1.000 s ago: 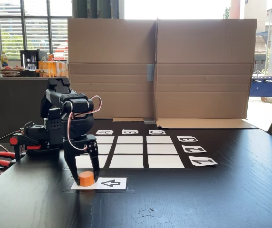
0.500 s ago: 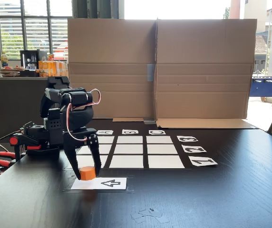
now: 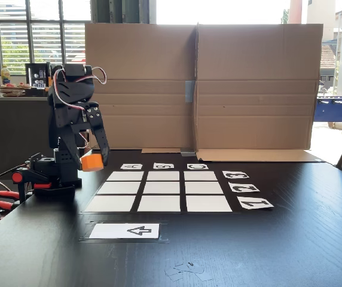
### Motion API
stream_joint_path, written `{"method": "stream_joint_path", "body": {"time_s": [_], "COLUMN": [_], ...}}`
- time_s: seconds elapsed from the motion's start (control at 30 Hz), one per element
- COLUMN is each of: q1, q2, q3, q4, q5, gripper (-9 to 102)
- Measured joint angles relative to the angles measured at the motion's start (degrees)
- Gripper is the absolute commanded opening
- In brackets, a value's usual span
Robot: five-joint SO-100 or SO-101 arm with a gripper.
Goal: Pick up the round, orange token and place it in the grid on square A1.
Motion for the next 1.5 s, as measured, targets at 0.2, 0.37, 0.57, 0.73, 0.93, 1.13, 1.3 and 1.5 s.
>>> {"method": "stream_joint_path", "body": {"time_s": [0.2, 0.37, 0.57, 0.73, 0.93, 1.13, 1.3, 1.5], "q1": [1.14, 1.14, 1.14, 0.53, -2.72, -6.5, -9.23, -12.57], "q2": [15.64, 28.12, 40.52, 47.2, 48.25, 47.99, 45.26, 39.99], "q3": [13.45, 26.72, 43.15, 54.93, 63.46, 69.87, 73.48, 76.55], "q4": [0.0, 0.0, 0.0, -0.09, -1.93, -5.63, -10.28, -16.88], "q5": [-1.32, -2.99, -5.89, -7.56, -8.09, -8.09, -7.91, -7.29], "gripper": [10, 10, 10, 11, 11, 11, 11, 11]}}
